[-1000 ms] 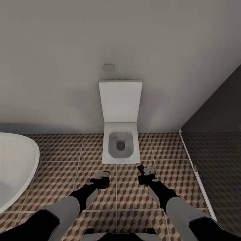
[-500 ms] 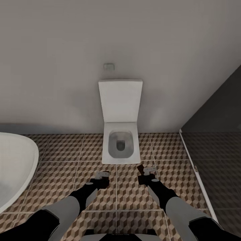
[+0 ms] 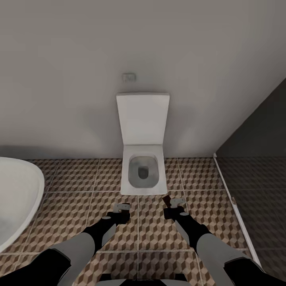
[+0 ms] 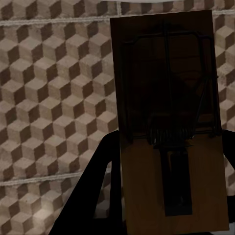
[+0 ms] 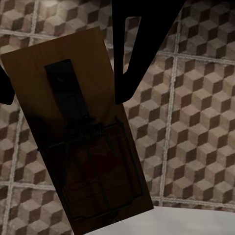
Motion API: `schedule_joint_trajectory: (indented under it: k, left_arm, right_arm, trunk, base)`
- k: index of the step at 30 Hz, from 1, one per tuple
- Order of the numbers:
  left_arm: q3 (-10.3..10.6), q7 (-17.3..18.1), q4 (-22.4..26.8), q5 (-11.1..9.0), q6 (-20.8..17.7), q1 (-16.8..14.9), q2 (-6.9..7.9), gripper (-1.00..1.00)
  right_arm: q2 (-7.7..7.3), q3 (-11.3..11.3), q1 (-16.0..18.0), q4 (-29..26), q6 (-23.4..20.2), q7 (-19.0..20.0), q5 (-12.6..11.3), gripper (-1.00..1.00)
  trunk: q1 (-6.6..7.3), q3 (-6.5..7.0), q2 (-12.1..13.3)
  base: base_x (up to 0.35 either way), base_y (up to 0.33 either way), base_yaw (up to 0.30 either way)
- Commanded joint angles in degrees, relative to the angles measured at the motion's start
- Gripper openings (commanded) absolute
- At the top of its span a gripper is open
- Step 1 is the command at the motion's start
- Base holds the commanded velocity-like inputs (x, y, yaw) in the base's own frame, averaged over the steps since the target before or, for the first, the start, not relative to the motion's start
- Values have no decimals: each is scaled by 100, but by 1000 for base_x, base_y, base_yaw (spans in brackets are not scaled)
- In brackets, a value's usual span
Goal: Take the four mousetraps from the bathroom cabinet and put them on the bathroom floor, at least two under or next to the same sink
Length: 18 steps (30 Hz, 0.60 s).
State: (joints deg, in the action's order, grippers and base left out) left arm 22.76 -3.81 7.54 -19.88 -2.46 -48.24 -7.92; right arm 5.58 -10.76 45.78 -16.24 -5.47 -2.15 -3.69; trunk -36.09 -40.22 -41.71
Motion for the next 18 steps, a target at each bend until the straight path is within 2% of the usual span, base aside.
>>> schedule_joint_trajectory:
  k: [1,8,18]
  left_arm:
    - [53,-50,11,-42,-27,-1,1,-100]
    - [53,-49,11,-42,-27,0,1,-100]
    - [53,-49,11,-42,-27,4,1,-100]
  right_arm:
    - [5,-49,1,-11,-33,-34,-44,-100]
    - [7,-46,1,-11,-85,-45,-52,-100]
    - [37,-33,1,-11,-580,-57,-69,-100]
  trunk:
    - [-23,-23,-46]
    - [-177,-148,-327]
    - [-397,-328,-728]
  base:
    - [0,0,0]
    - [0,0,0]
    - [0,0,0]
